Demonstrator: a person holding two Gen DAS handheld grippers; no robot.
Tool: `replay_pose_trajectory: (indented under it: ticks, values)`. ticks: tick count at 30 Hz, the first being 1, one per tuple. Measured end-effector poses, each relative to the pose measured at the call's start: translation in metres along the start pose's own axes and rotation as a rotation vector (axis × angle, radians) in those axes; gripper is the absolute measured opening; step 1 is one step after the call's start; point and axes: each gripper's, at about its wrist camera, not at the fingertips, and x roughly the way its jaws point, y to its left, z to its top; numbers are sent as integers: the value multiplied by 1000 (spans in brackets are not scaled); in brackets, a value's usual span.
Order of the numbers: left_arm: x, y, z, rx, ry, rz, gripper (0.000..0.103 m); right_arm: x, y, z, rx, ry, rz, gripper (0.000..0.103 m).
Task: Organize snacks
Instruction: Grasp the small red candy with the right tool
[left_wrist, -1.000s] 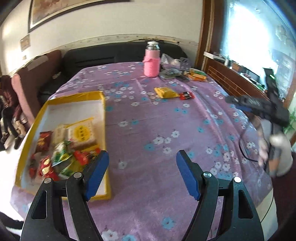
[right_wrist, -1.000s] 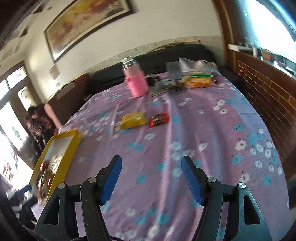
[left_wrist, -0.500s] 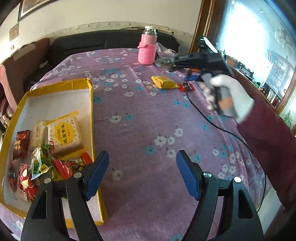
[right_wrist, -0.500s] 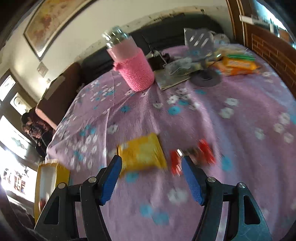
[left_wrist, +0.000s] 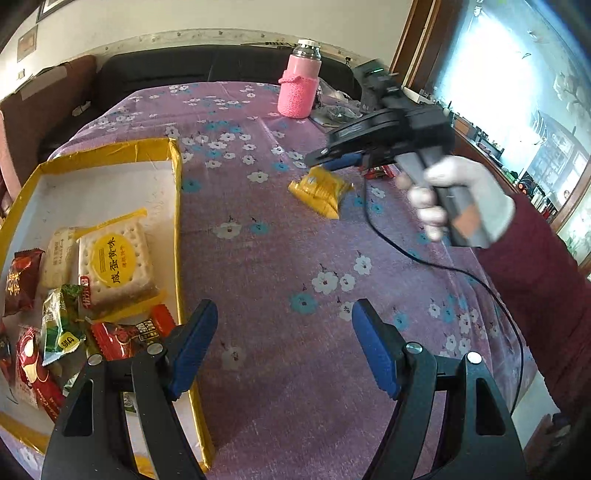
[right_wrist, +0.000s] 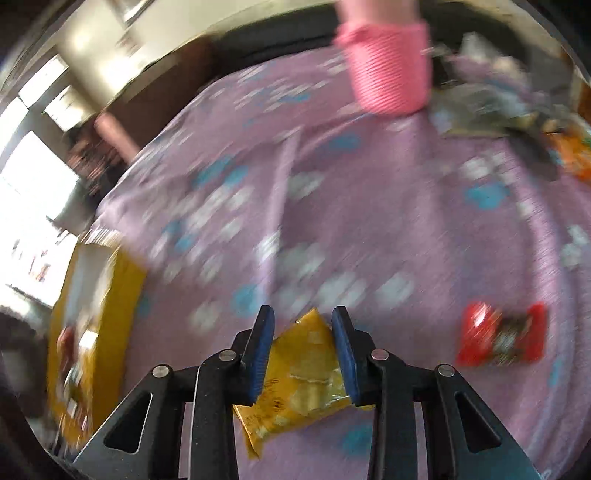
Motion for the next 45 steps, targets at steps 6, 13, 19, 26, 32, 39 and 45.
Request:
replay_pose_trajectory:
  ticks: [6, 13, 19, 26, 32, 39, 45]
  values:
    - [0, -4, -1, -8, 0, -11, 75, -70, -57, -11, 202, -207, 1, 46]
    - [8, -15, -2, -3, 28, -30, 75, -71, -110, -31, 366, -214, -90, 51]
    - [9, -17, -2, 0, 33, -20, 75, -47, -119, -25, 468, -211, -107, 58]
    - [14, -15, -1, -9, 46, -14, 75, -32, -96, -11, 374, -234, -268, 59]
    - [13, -12, 1, -21, 45, -8, 75, -31, -80, -20, 266, -220, -347, 29]
    - [17, -18, 20, -12, 46, -11, 75, -55, -63, -79, 223, -214, -240, 28]
    - [57, -36, 57, 89, 86, 39, 75, -66, -44, -122, 151, -279, -165, 28]
